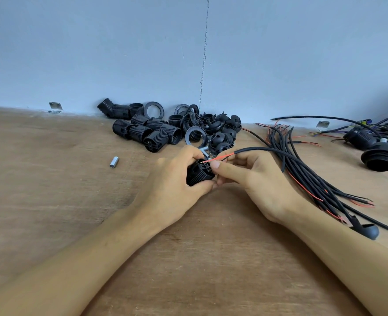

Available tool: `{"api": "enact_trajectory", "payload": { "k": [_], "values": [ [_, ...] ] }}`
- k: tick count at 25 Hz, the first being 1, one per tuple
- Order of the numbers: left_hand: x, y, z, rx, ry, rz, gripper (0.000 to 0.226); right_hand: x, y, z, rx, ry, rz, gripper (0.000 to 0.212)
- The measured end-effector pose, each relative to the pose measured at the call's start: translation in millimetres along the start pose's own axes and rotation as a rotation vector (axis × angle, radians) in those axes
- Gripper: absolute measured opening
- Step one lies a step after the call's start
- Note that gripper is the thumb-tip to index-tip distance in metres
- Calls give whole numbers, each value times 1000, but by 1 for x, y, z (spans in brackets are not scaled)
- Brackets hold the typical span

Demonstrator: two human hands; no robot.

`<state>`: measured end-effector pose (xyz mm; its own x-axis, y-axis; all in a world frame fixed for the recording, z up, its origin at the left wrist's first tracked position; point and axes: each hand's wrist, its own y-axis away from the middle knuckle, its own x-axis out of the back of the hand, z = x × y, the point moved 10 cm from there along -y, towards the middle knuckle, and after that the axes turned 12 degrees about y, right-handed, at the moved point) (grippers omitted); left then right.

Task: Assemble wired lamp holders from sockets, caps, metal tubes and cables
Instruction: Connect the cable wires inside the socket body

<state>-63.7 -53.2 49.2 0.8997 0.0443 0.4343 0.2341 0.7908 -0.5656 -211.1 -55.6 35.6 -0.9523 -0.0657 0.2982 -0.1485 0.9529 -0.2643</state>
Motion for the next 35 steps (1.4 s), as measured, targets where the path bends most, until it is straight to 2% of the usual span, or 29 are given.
{"api": "enact_trajectory", "payload": {
  "k": [4,10,24,29,35],
  "values": [
    [0,1,-1,4,3,-6,39,2,-1,-1,22,51,36,6],
    [1,1,2,-4,-13,3,35,2,-3,3,25,101,45,15],
    [2,3,0,-13,22,16,40,-1,1,-4,49,154,37,5],
    [1,1,0,-3,-2,16,39,-2,7,-24,160,364,108,3],
    [0,2,-2,10,29,13,38,-2,8,-23,114,477,128,7]
  ]
}}
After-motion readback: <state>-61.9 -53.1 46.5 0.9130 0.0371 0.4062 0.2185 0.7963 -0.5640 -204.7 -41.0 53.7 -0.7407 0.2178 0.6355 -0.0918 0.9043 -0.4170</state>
